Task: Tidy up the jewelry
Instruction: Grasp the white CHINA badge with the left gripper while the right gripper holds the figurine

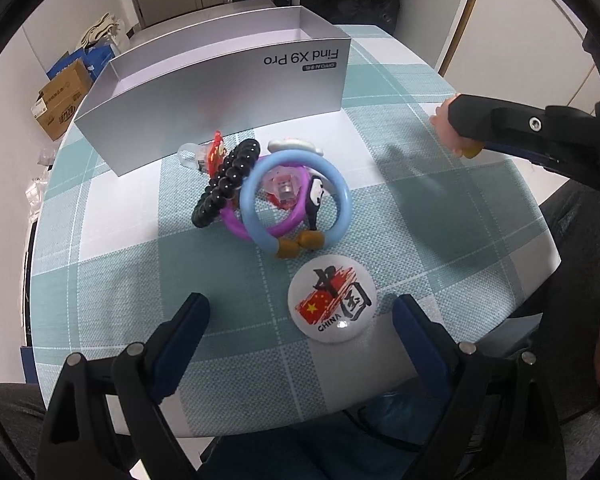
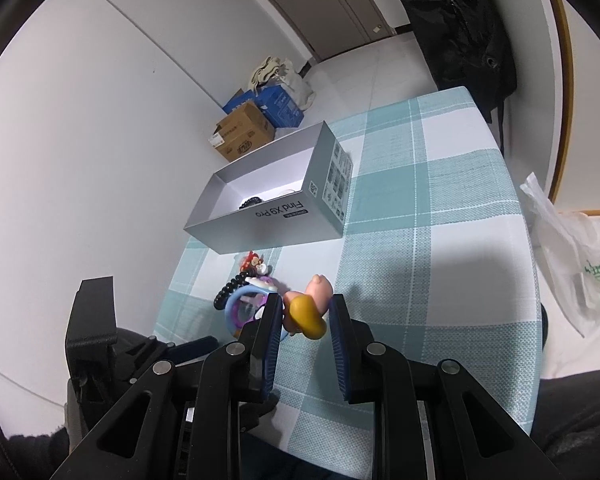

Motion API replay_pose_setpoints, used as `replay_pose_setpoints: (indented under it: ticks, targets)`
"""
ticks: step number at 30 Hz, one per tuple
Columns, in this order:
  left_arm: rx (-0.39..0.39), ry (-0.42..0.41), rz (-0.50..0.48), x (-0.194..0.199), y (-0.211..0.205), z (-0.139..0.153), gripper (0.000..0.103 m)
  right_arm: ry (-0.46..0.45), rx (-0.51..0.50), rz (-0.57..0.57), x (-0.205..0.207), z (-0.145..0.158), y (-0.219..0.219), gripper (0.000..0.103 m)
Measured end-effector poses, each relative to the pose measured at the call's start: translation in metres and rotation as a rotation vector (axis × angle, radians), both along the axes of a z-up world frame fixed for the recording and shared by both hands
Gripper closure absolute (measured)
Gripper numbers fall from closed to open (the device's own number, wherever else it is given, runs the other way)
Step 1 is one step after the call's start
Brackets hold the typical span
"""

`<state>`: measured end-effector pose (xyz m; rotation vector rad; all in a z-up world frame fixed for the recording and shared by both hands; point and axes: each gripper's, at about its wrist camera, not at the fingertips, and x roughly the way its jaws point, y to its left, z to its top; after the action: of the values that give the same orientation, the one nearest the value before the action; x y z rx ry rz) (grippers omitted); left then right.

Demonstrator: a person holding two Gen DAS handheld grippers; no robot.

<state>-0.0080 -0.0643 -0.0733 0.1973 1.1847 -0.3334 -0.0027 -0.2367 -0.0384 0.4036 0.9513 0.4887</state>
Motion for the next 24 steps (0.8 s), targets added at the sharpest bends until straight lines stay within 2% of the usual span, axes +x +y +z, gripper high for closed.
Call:
replay_pose_setpoints:
  ticks: [4,12,14,15,16,24]
  targets:
    - [-0.001,0.004,-0.024,-0.0010,-0.0067,0.0021,0.025,0.000,-0.002,-0.004,0.0000,-0.0004,-0.0004,0.080]
    - [-0.034,0.006,0.002,-0.0010,-0.0028,0.0038,0.029,0.001,-0.010,0.001,0.0004,-0.0017,0.0013,0.080]
    - [-0.044,0.003,0.009,-0.0001,-0.0007,0.0053,0.040,0.002,-0.013,0.001,0.0004,-0.0019,0.0022,0.080]
    - [-0.040,-0.003,0.013,0.0005,0.0001,0.0065,0.056,0.003,-0.014,0.001,0.0006,-0.0023,0.0025,0.080]
    - [-0.039,-0.010,0.012,0.0008,0.0008,0.0080,0.066,0.004,-0.015,0.001,0.0010,-0.0026,0.0024,0.080]
    - [-0.089,0.006,-0.039,-0.0042,-0.0034,0.0099,0.066,0.007,-0.018,0.000,0.0013,-0.0037,0.0043,0.080]
